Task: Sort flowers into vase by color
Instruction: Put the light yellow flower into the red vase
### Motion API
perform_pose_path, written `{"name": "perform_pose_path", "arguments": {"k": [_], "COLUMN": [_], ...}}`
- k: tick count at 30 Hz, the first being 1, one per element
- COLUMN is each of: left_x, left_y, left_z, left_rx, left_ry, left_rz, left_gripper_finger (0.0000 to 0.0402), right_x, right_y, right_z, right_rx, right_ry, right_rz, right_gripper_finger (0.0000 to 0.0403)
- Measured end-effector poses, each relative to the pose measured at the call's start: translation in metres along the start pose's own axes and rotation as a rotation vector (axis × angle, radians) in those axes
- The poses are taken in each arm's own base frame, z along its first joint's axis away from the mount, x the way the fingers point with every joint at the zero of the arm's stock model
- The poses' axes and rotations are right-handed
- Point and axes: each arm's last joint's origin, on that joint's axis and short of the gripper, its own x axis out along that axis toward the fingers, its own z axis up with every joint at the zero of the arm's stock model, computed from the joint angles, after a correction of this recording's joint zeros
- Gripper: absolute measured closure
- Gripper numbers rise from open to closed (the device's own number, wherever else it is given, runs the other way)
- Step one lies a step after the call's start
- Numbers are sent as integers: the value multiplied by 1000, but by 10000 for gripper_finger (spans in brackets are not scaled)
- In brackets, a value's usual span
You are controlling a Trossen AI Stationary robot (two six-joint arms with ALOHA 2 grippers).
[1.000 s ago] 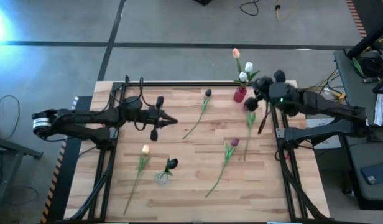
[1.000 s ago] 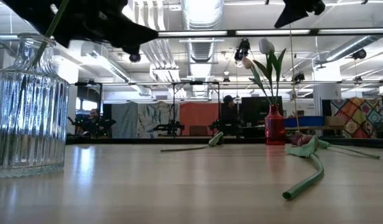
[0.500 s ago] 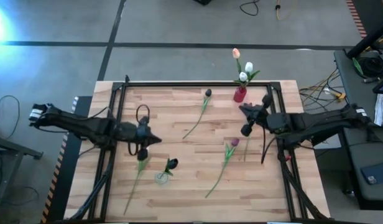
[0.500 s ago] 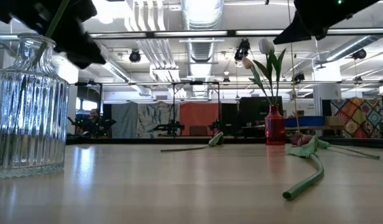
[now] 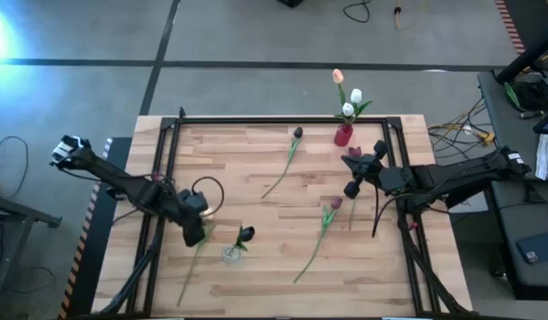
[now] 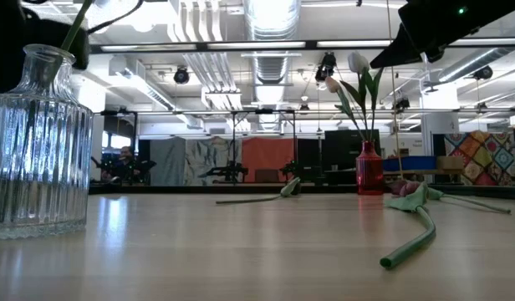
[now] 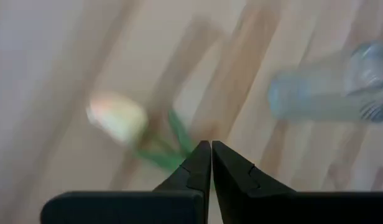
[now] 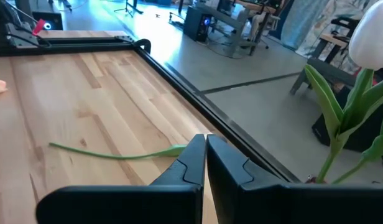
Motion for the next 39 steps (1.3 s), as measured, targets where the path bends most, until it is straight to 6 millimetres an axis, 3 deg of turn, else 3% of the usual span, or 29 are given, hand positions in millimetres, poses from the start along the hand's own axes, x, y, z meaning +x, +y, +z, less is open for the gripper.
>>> {"name": "perform_pose_path", "arguments": {"k": [7, 13, 18, 30, 39], "left_x": [24, 44, 51, 66, 76], "left_y": [-11, -12, -15, -19, -25], "left_z": [-9, -12, -12, -16, -24], "left_rx": [-97, -128, -157, -151, -111], "left_ry": [177, 228, 234, 249, 247], "left_rz": [69, 141, 137, 184, 206], "left_gripper_finger": [340, 273, 244, 257, 320], "right_x": [0, 0, 0, 0, 0], "right_y": [0, 0, 0, 0, 0], "right_z": [0, 0, 0, 0, 0], "right_rx": [14, 13, 13, 13, 8], "right_ry": [0, 1, 1, 2, 3], "right_rz": [4, 4, 5, 6, 6], "right_gripper_finger": [394, 394, 394, 394, 394]}}
